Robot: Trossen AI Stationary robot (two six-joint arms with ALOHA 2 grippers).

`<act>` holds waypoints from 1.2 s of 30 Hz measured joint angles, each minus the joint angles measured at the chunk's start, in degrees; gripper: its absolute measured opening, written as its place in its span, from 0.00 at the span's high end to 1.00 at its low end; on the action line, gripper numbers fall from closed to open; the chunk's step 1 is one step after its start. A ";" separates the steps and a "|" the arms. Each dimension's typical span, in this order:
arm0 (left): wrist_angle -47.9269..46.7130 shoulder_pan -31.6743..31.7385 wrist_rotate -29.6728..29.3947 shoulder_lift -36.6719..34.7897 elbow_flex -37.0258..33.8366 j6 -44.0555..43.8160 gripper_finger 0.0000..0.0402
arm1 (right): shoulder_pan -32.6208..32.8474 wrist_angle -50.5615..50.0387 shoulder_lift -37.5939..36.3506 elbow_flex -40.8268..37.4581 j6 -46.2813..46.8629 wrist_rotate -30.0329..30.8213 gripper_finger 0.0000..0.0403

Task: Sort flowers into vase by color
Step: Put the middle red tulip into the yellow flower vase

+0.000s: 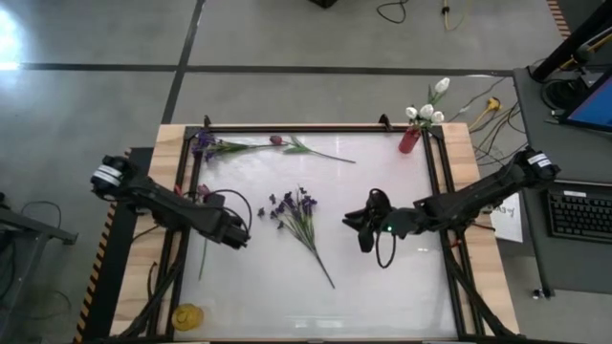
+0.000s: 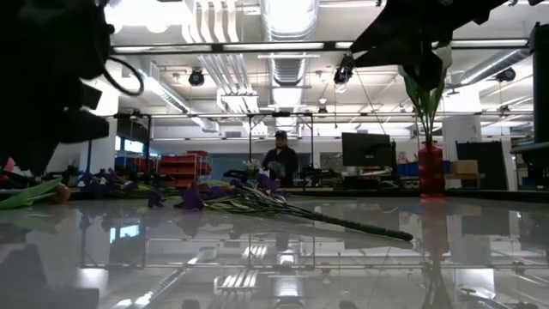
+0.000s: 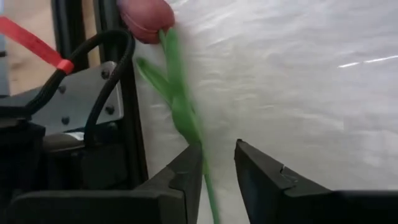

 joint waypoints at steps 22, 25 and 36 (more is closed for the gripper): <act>-0.64 -10.61 -1.69 8.47 -1.74 -30.42 0.72 | 1.25 0.00 -0.39 0.00 2.37 -0.23 0.78; -0.77 -10.57 -2.09 9.51 -1.72 -31.17 0.66 | 1.25 0.03 -0.39 0.00 2.37 -0.38 0.78; 8.74 -10.60 1.89 18.59 -4.02 -34.57 0.56 | 1.94 -0.10 -0.42 0.00 3.85 -1.91 0.78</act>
